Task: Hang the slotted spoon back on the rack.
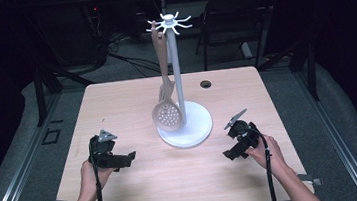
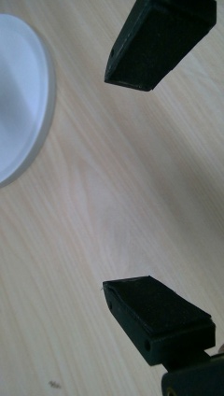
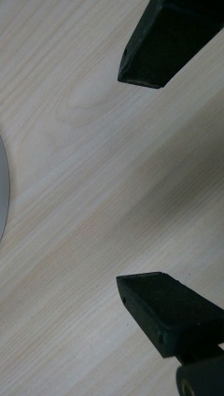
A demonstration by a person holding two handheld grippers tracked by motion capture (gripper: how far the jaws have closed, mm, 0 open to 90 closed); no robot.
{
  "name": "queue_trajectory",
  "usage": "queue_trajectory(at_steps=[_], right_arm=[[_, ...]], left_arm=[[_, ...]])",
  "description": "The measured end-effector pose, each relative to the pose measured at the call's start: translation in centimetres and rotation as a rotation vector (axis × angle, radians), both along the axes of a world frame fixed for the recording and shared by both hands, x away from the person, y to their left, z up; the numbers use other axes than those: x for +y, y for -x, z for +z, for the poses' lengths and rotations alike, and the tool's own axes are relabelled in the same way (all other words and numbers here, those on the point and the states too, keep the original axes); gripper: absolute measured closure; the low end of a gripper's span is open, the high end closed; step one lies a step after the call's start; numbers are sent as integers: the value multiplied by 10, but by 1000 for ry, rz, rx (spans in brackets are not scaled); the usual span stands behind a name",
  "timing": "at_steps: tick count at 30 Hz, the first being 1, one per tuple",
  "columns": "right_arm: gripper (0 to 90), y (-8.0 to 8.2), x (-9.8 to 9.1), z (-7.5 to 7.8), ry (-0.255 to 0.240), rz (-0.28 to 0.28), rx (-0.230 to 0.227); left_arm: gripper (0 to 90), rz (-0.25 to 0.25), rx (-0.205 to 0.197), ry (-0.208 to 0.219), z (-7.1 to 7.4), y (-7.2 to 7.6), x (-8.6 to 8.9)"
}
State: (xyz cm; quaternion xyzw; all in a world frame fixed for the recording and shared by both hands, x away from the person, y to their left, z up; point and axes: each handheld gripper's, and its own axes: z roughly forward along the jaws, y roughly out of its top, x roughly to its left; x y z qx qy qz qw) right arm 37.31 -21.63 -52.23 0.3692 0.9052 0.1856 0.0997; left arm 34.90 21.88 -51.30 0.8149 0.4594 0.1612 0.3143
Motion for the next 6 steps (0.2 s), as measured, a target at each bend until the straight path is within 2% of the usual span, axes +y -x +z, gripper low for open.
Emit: queue_trajectory(at_steps=[2, 3, 4, 6], right_arm=[[23, 0, 0, -2, 23, 4, -4], [12, -1, 1, -4, 31, 6, -8], [2, -1, 1, -5, 69, 10, -10], [0, -2, -1, -8, 89, 8, -11]], left_arm=[[21, 3, 12, 3, -5, -3, 3], [17, 6, 12, -14, -8, -6, 5], [11, 9, 6, -29, -10, -7, 7], [0, 17, 6, -68, -17, -13, 11]])
